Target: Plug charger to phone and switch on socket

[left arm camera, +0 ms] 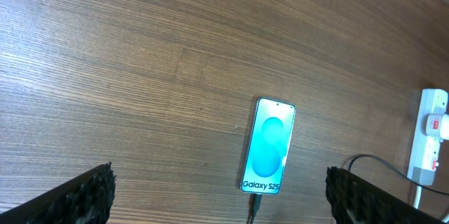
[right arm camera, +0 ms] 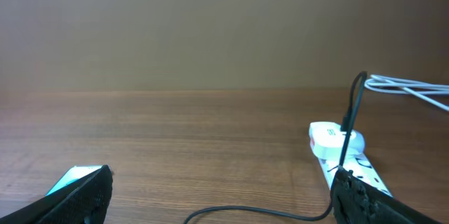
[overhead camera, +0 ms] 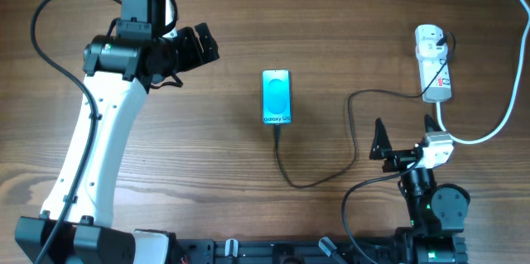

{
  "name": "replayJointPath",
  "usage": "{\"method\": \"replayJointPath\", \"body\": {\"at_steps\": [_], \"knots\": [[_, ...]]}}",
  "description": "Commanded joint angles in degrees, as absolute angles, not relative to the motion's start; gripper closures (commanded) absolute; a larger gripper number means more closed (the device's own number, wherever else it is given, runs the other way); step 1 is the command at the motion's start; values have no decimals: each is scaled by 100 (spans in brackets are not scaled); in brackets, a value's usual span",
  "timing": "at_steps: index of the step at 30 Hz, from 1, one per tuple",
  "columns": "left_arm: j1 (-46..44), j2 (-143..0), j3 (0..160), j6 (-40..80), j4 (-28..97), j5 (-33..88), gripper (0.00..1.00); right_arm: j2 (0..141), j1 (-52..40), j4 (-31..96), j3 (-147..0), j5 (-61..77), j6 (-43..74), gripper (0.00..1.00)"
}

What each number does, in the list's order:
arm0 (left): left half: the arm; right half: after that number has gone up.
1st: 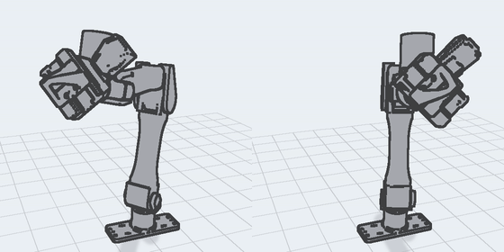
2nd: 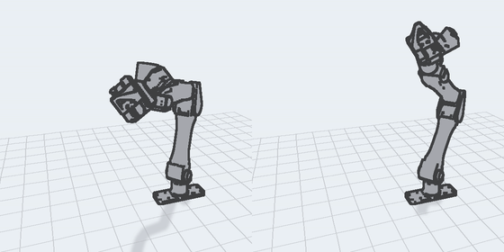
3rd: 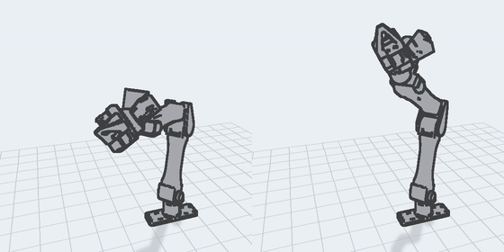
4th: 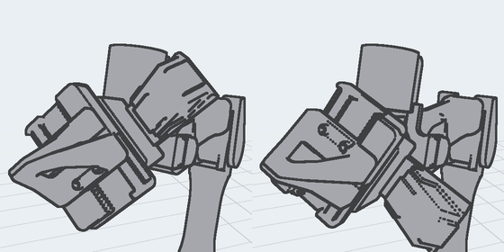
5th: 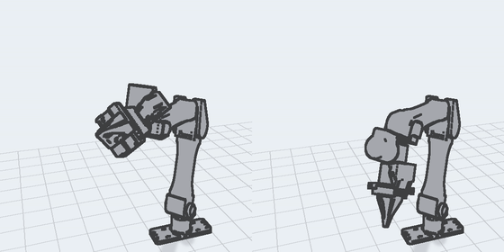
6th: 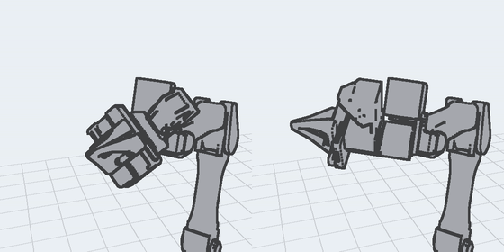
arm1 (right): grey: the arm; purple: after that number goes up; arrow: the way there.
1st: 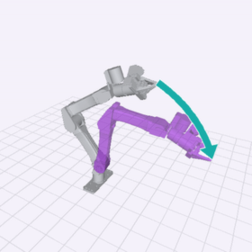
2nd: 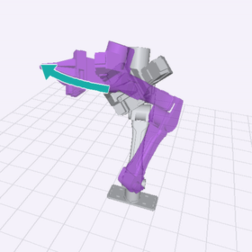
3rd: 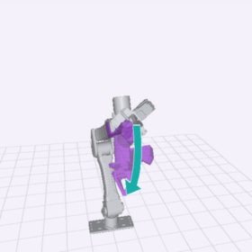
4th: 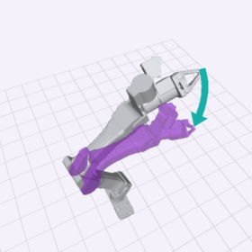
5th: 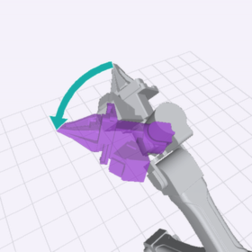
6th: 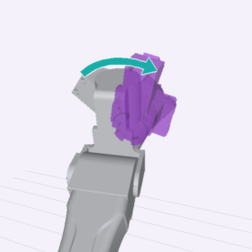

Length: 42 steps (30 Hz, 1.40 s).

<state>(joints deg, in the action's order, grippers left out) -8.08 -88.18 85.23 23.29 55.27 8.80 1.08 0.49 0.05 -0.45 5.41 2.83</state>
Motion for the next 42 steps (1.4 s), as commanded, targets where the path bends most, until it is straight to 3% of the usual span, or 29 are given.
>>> {"method": "replayJointPath", "body": {"at_steps": [1,33,37,42], "knots": [[-781,-8829,8512,2383,5513,825,0,19,73,19,-32,344,150,0],[-781,-8799,8512,2379,5496,757,0,21,73,-5,-32,427,58,0],[-812,-8392,8433,2137,5662,735,0,21,73,-5,-32,427,58,0],[-812,-7083,6875,2126,5172,397,0,21,73,-5,-32,427,58,0]]}}
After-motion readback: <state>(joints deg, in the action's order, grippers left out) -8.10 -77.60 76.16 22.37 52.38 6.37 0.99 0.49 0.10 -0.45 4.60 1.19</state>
